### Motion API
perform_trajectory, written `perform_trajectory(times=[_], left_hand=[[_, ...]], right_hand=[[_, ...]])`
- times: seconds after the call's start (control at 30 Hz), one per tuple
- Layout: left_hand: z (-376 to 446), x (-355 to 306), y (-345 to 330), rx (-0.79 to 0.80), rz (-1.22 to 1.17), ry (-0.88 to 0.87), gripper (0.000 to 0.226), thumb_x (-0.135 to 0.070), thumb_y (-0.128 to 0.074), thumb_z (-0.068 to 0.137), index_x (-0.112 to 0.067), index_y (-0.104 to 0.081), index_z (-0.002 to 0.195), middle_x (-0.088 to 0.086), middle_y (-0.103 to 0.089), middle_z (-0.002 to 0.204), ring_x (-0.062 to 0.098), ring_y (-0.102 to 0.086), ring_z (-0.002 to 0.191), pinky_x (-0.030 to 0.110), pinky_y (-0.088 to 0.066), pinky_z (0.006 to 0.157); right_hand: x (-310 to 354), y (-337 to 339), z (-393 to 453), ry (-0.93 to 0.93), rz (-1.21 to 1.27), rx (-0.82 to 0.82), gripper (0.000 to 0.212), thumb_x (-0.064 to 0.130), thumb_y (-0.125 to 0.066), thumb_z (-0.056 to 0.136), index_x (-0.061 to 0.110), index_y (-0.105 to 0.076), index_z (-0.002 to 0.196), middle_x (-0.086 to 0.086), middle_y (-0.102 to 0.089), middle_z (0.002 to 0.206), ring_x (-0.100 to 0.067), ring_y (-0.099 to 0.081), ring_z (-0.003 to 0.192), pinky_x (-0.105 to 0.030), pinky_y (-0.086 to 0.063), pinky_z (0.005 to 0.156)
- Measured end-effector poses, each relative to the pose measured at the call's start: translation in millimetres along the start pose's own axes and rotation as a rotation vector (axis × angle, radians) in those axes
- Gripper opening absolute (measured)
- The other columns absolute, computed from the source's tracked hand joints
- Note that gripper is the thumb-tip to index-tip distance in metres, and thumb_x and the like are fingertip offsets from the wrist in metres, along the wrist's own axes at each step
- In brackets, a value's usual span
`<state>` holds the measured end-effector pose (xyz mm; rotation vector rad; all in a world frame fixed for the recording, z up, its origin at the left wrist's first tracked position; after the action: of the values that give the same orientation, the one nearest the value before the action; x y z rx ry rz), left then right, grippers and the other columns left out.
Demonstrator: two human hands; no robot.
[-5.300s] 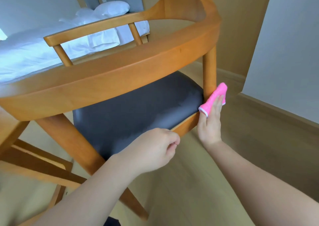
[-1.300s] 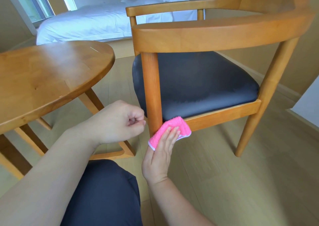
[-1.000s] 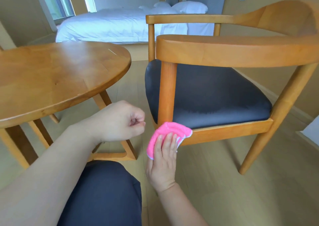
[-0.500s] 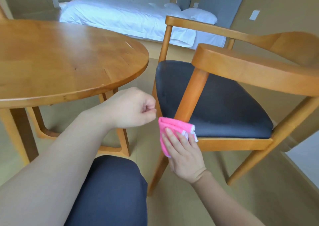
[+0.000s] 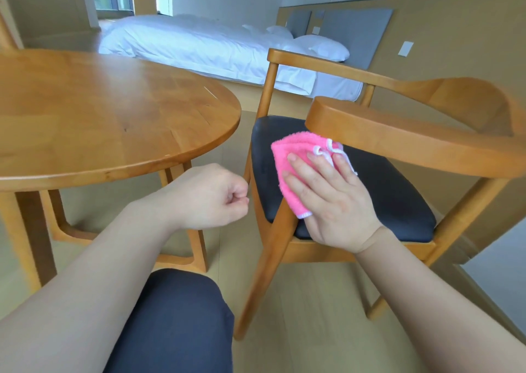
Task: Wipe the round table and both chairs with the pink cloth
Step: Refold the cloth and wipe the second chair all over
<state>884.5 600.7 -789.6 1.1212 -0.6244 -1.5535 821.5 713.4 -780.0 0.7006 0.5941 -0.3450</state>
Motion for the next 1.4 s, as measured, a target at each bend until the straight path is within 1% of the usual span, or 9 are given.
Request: perform_trajectory(times=[0.23,0.33,0.47,0.67,0.8,0.93,1.1,1.3,1.4], left_hand=[[2,-3,0,0.003,0.014,-0.004,0.040,-0.022,-0.058,0.086,-0.024,-0.040,0.050,-0.007,-0.038,0.044,0.010,-0.047,0.050,0.020,-0.035,0.047],[2,-4,1,0.004,0.015,-0.005,0.038,-0.021,-0.058,0.086,-0.024,-0.043,0.051,-0.007,-0.038,0.043,0.008,-0.049,0.051,0.019,-0.033,0.048],[3,-4,-1,0.016,0.013,-0.001,0.037,-0.023,-0.058,0.086,-0.023,-0.044,0.051,-0.008,-0.040,0.044,0.009,-0.045,0.046,0.020,-0.032,0.049],[7,-11,-7,0.037,0.024,-0.018,0.037,-0.023,-0.058,0.085,-0.024,-0.043,0.051,-0.006,-0.042,0.045,0.011,-0.048,0.047,0.029,-0.044,0.048],[11,-18,-13,0.056,0.037,-0.048,0.040,-0.023,-0.058,0.086,-0.026,-0.040,0.050,-0.007,-0.041,0.045,0.012,-0.047,0.047,0.025,-0.039,0.048],[16,-32,-20,0.087,0.079,-0.091,0.039,-0.024,-0.058,0.085,-0.026,-0.040,0.051,-0.008,-0.040,0.044,0.010,-0.047,0.046,0.026,-0.041,0.048],[27,-77,-45,0.148,0.178,-0.266,0.029,-0.024,-0.054,0.082,-0.017,-0.046,0.055,-0.003,-0.045,0.050,0.013,-0.047,0.050,0.028,-0.041,0.048],[36,-102,-79,0.196,0.236,-0.366,0.030,-0.027,-0.050,0.080,-0.016,-0.040,0.054,-0.001,-0.042,0.049,0.016,-0.044,0.050,0.029,-0.035,0.045],[43,-113,-94,0.232,0.235,-0.393,0.029,-0.027,-0.048,0.080,-0.017,-0.040,0.054,-0.001,-0.043,0.050,0.015,-0.043,0.049,0.032,-0.037,0.045]], right_hand=[[11,-6,-7,-0.032,0.017,-0.001,0.048,0.014,-0.038,0.089,0.006,-0.053,0.133,-0.011,-0.042,0.146,-0.034,-0.031,0.139,-0.050,-0.015,0.118],[32,-24,-29,0.068,0.019,0.128,0.052,0.016,-0.044,0.085,0.006,-0.050,0.136,-0.012,-0.043,0.146,-0.034,-0.031,0.138,-0.050,-0.013,0.118],[66,-52,-65,0.178,0.048,0.329,0.059,0.023,-0.055,0.079,0.010,-0.049,0.137,-0.007,-0.048,0.144,-0.027,-0.033,0.135,-0.046,-0.025,0.109],[101,-77,-101,0.255,0.124,0.517,0.056,0.020,-0.044,0.081,0.017,-0.055,0.136,0.001,-0.046,0.147,-0.018,-0.041,0.136,-0.038,-0.040,0.104],[105,-82,-109,0.299,0.146,0.519,0.053,0.017,-0.041,0.086,0.018,-0.052,0.138,0.001,-0.042,0.149,-0.018,-0.038,0.137,-0.037,-0.029,0.109],[102,-82,-123,0.358,0.145,0.528,0.052,0.017,-0.050,0.086,0.020,-0.051,0.138,0.006,-0.044,0.147,-0.015,-0.043,0.134,-0.037,-0.033,0.110],[81,-81,-144,0.334,0.152,0.534,0.053,0.010,-0.015,0.102,0.020,-0.057,0.132,0.009,-0.053,0.139,-0.015,-0.049,0.130,-0.038,-0.029,0.112],[45,-79,-189,0.287,0.121,0.648,0.049,0.017,-0.064,0.083,0.019,-0.059,0.132,0.007,-0.053,0.139,-0.018,-0.049,0.130,-0.043,-0.039,0.108],[24,-71,-208,0.211,0.159,0.690,0.049,0.014,-0.061,0.082,0.018,-0.059,0.131,0.004,-0.054,0.139,-0.021,-0.049,0.130,-0.046,-0.042,0.105]])
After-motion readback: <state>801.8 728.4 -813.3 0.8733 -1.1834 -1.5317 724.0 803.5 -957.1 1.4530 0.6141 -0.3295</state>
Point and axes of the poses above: each hand's wrist, its own z-axis towards the middle knuckle, its own y-axis out of the back of the hand, x = y × z, the point moved 10 cm from there along z, towards the middle knuckle
